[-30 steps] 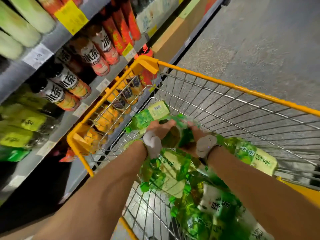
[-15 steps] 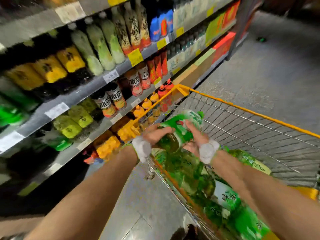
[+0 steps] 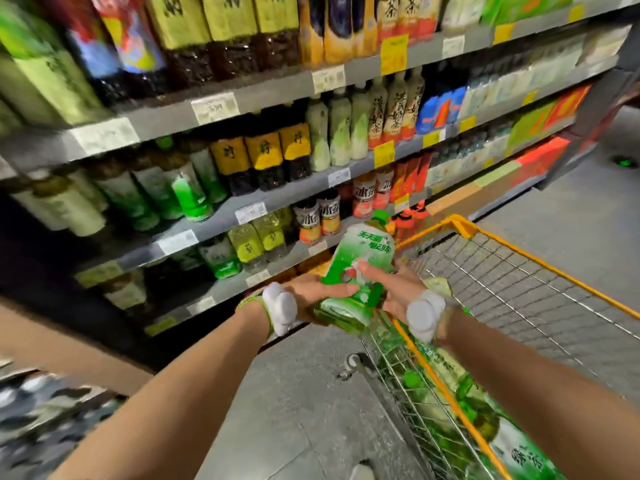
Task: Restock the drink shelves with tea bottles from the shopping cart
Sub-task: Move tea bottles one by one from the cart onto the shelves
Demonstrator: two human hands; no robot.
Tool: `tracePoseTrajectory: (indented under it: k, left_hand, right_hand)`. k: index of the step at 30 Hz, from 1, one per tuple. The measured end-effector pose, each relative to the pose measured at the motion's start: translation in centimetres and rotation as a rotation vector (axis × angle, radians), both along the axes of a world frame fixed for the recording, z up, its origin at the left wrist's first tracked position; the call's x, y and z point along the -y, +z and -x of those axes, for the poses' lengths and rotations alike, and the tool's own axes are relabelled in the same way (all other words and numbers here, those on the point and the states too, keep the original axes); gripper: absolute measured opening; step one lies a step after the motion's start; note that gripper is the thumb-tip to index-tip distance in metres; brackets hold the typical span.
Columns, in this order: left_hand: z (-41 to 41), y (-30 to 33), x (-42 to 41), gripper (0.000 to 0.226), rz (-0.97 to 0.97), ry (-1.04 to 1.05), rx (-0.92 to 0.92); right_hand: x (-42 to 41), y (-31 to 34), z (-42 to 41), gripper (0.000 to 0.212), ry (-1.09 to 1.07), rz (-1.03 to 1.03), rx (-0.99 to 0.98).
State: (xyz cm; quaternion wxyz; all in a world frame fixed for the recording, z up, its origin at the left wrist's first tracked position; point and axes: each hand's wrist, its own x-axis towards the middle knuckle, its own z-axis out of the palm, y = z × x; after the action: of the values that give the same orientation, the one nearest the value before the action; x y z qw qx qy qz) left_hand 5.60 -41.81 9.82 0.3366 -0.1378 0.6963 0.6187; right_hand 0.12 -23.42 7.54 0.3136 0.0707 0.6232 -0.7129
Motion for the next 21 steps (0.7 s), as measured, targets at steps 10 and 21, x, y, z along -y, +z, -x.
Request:
tracePoseTrajectory:
  k: [10,21]
  left_hand:
    - [-3.1,-3.8,10.5,0.042,-0.053,0.118,-0.064]
    - [-5.0,-10.6,19.9,0.039,0.282,0.291,-0.084]
  right_hand:
    - [11.7,-5.7,3.5,0.087,0.301,-0.074,0.120]
    - [23.2,-8.9,3.4,0.036,0.562,-0.111,-0.037]
